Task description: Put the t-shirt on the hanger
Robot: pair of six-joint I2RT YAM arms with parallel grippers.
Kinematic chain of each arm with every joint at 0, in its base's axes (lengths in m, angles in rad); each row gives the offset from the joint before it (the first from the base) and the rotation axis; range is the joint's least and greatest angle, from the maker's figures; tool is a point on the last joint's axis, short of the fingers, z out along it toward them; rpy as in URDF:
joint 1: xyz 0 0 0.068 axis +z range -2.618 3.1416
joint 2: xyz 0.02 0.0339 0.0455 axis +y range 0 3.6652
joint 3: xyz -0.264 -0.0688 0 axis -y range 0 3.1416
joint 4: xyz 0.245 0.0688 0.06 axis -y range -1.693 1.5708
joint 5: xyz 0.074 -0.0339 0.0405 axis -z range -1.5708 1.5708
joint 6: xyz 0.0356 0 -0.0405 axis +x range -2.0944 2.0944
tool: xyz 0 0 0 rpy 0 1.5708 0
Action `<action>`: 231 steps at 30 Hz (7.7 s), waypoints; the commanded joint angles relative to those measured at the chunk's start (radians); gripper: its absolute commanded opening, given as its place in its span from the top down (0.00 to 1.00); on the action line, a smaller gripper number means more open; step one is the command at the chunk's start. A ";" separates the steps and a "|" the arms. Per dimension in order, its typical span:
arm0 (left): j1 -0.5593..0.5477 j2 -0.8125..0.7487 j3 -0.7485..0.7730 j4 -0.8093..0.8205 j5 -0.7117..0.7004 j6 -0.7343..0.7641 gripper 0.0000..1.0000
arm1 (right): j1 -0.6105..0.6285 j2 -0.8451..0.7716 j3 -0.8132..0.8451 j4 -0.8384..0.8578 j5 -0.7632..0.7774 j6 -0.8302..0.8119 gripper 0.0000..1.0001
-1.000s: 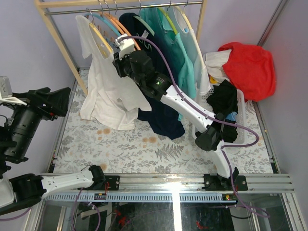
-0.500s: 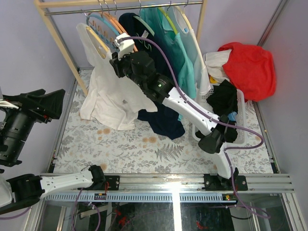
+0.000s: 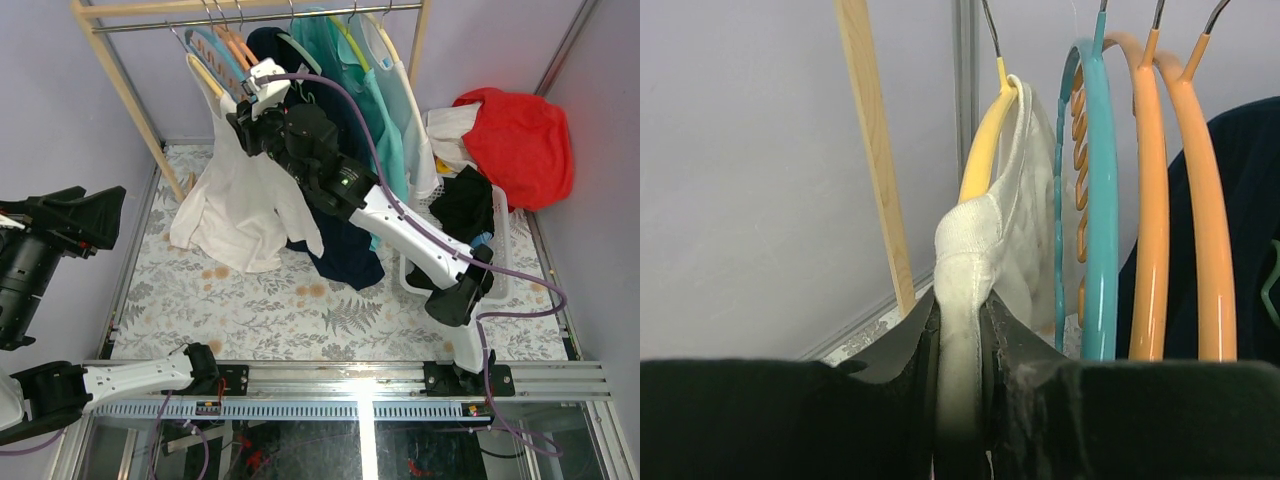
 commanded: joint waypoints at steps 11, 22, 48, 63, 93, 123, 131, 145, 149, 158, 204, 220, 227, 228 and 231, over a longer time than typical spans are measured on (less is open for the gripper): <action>-0.006 0.024 0.027 -0.011 -0.009 0.002 0.30 | 0.018 -0.004 -0.008 0.137 0.012 -0.043 0.84; -0.006 0.025 0.029 -0.013 -0.005 0.001 0.30 | -0.001 0.079 0.072 0.110 -0.001 -0.034 0.60; -0.006 0.021 0.057 -0.016 0.005 0.024 0.30 | -0.057 0.202 0.185 0.153 -0.078 0.041 0.58; -0.008 0.040 0.099 -0.033 0.004 0.042 0.30 | -0.066 0.186 0.177 0.239 -0.128 -0.001 1.00; -0.018 0.035 0.054 -0.008 -0.017 0.050 0.30 | -0.025 -0.167 -0.335 0.625 -0.197 -0.050 1.00; -0.019 0.048 0.073 -0.021 -0.001 0.036 0.30 | -0.058 0.111 0.213 0.248 -0.022 -0.014 1.00; -0.019 0.056 0.085 -0.025 0.003 0.036 0.30 | -0.074 0.129 0.235 0.229 -0.027 0.013 1.00; -0.019 0.062 0.094 -0.033 0.009 0.033 0.30 | -0.078 0.162 0.234 0.199 -0.042 0.038 1.00; -0.019 0.061 0.094 -0.033 0.010 0.033 0.30 | -0.078 0.164 0.232 0.191 -0.054 0.041 1.00; -0.019 0.062 0.085 -0.033 0.014 0.017 0.30 | -0.078 0.090 0.186 0.140 -0.097 0.047 0.56; 0.912 0.258 -1.182 0.908 0.472 -0.473 0.26 | -0.088 -0.968 -0.785 -0.409 0.042 0.199 0.30; 1.022 1.008 -0.739 1.147 0.403 -0.477 0.32 | -0.105 -0.988 -0.919 -0.432 0.062 0.168 0.27; 1.023 1.169 -0.574 1.351 0.609 -0.396 0.37 | -0.117 -1.004 -0.971 -0.449 0.076 0.152 0.26; 1.021 1.184 -0.549 1.372 0.635 -0.387 0.37 | -0.120 -1.005 -0.982 -0.448 0.083 0.151 0.26; 1.021 1.251 -0.440 1.394 0.728 -0.351 0.38 | -0.130 -1.011 -1.011 -0.446 0.081 0.147 0.25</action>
